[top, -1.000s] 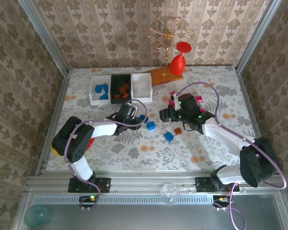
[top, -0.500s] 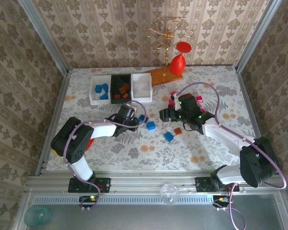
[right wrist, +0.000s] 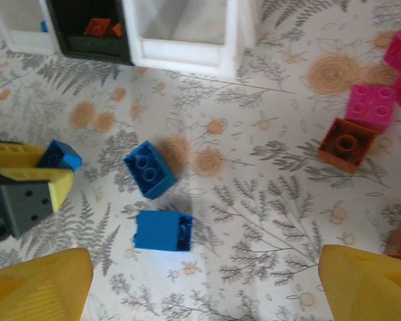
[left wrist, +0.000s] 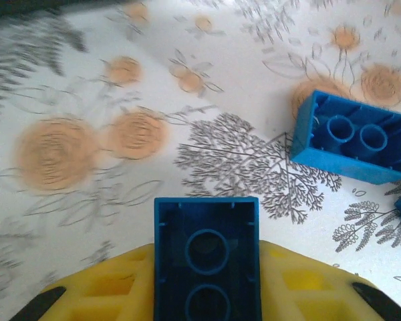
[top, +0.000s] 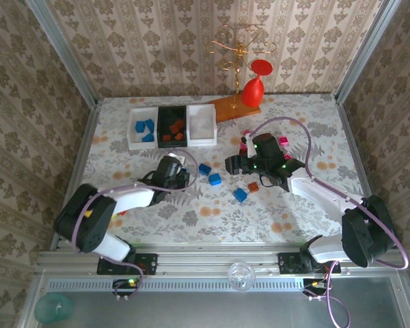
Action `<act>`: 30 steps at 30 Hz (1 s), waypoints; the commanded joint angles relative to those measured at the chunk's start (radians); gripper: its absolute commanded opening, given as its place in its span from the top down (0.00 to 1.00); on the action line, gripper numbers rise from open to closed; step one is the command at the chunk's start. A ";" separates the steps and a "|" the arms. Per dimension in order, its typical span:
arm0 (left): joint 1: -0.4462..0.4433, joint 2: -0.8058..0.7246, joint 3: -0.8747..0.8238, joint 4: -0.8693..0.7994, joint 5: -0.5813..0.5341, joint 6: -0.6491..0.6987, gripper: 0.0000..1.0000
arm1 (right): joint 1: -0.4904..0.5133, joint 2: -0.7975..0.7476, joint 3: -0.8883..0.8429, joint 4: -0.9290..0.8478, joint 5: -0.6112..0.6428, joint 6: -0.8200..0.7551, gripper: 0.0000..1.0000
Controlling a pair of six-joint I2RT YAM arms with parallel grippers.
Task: Sort the legos into containers by color
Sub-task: Pick up the lego from the center of the table, then place the lego in the container.
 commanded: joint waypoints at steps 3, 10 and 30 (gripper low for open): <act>0.136 -0.215 -0.055 0.031 -0.002 -0.047 0.74 | 0.067 0.033 0.053 -0.001 -0.036 -0.058 0.11; 0.355 -0.203 0.109 -0.066 0.074 -0.031 0.74 | 0.116 0.094 0.024 0.093 -0.080 -0.073 0.11; 0.507 0.427 0.735 -0.264 0.086 0.055 0.51 | 0.143 0.047 -0.011 0.034 0.140 -0.075 0.10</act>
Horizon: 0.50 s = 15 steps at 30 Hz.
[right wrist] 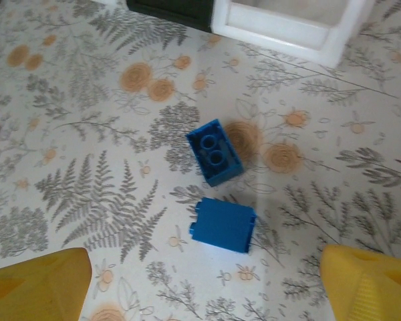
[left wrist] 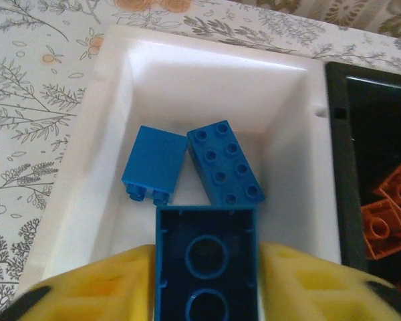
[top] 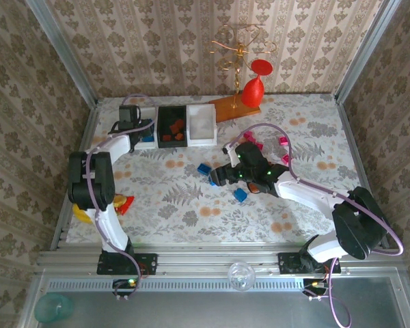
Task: Sort the legos into containers by color
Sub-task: Place the lego in the container.
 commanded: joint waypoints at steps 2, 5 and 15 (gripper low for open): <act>0.007 -0.033 0.034 -0.051 0.021 0.014 0.43 | 0.000 -0.027 0.013 -0.079 0.142 -0.002 0.09; 0.005 -0.106 -0.005 -0.023 0.071 -0.007 0.35 | -0.018 -0.019 0.037 -0.137 0.196 0.003 0.08; -0.124 -0.529 -0.423 0.208 0.213 -0.151 0.27 | -0.132 0.135 0.130 -0.183 0.269 0.101 0.09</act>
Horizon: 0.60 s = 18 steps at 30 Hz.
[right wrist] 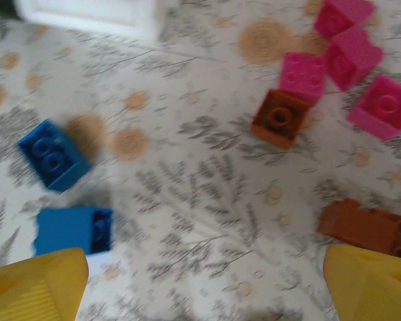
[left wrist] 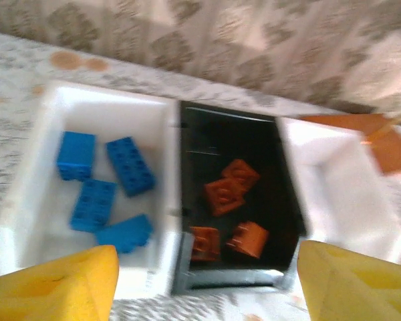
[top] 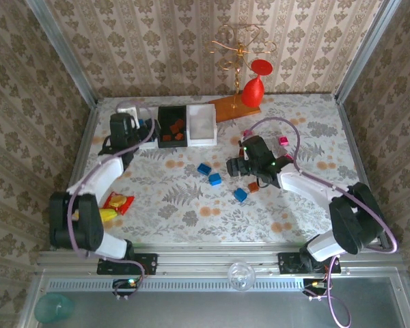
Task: Sort the legos into containers by color
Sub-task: Place the lego in the container, then pick up the lego from the center of the table.
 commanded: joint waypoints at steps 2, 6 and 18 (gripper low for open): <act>-0.091 -0.112 -0.141 0.094 0.050 -0.059 0.27 | -0.027 0.147 0.121 -0.041 0.085 0.047 0.10; -0.158 -0.203 -0.234 0.086 0.014 -0.068 0.26 | -0.056 0.278 0.226 -0.046 0.099 0.050 0.14; -0.265 -0.312 -0.392 0.100 -0.025 -0.111 0.25 | -0.089 0.482 0.375 -0.081 0.103 0.111 0.27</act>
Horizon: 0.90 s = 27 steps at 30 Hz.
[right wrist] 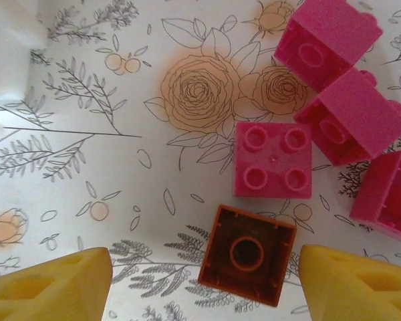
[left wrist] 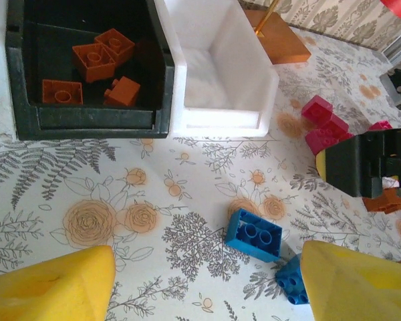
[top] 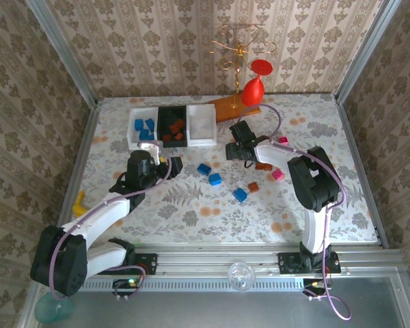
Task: Sort the legos into containers by color
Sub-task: Pick up the lego from the center of the table.
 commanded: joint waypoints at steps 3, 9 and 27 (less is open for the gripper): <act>-0.010 -0.033 -0.004 0.017 -0.028 -0.014 0.25 | -0.014 0.040 0.024 -0.039 0.020 0.047 0.31; -0.011 -0.005 0.005 0.026 -0.018 -0.011 0.25 | -0.020 0.068 0.030 -0.014 0.002 0.058 0.38; -0.005 -0.078 -0.037 -0.033 -0.087 0.033 0.22 | -0.002 -0.059 -0.085 0.208 -0.156 0.054 0.72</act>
